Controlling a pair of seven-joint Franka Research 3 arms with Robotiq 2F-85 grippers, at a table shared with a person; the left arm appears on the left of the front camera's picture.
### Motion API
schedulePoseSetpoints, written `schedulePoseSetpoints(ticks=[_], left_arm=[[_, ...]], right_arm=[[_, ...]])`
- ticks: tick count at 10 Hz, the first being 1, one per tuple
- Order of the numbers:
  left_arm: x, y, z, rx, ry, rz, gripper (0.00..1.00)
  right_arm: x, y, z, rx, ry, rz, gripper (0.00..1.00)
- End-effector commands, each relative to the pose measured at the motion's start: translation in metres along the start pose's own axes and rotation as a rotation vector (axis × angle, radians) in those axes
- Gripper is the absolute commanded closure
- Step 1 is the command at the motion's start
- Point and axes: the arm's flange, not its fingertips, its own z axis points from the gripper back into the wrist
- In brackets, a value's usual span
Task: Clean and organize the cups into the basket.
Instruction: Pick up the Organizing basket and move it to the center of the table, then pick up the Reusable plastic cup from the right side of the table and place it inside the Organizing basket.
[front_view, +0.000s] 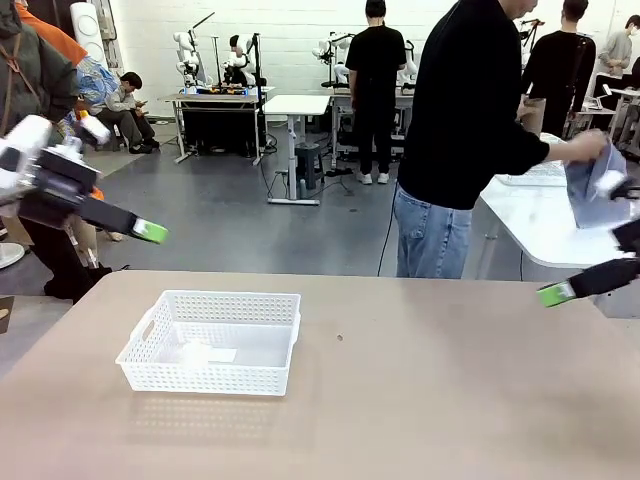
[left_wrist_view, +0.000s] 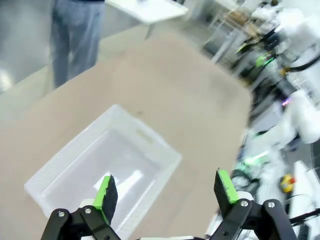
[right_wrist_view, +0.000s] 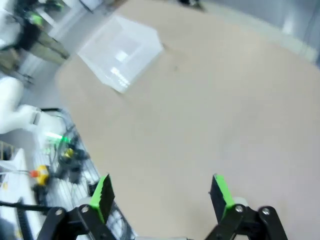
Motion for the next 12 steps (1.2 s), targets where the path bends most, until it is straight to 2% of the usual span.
schedulePoseSetpoints(ticks=[1, 3, 5, 8, 10, 11, 12], left_arm=[[-0.003, 0.045, 0.027, -0.235, -0.194, 0.478, 0.0], [-0.022, 0.074, 0.064, -0.121, -0.284, 0.581, 0.0], [-0.036, 0.084, 0.1, 0.042, -0.305, 0.622, 0.0], [-0.053, 0.08, 0.15, 0.271, -0.321, 0.655, 0.0], [-0.065, 0.074, 0.183, 0.277, -0.359, 0.661, 0.0], [-0.071, 0.067, 0.193, 0.205, -0.294, 0.659, 0.0], [-0.075, 0.063, 0.204, 0.102, -0.172, 0.642, 0.0]], right_arm=[[-0.008, -0.06, 0.013, 0.609, -0.323, -0.402, 0.0], [-0.043, -0.101, 0.037, 0.584, -0.446, -0.504, 0.0], [-0.067, -0.111, 0.064, 0.584, -0.532, -0.527, 0.0], [-0.099, -0.109, 0.115, 0.463, -0.543, -0.561, 0.0], [-0.124, -0.103, 0.148, 0.41, -0.584, -0.581, 0.0], [-0.135, -0.097, 0.163, 0.384, -0.589, -0.574, 0.0], [-0.144, -0.089, 0.177, 0.355, -0.591, -0.567, 0.0]])
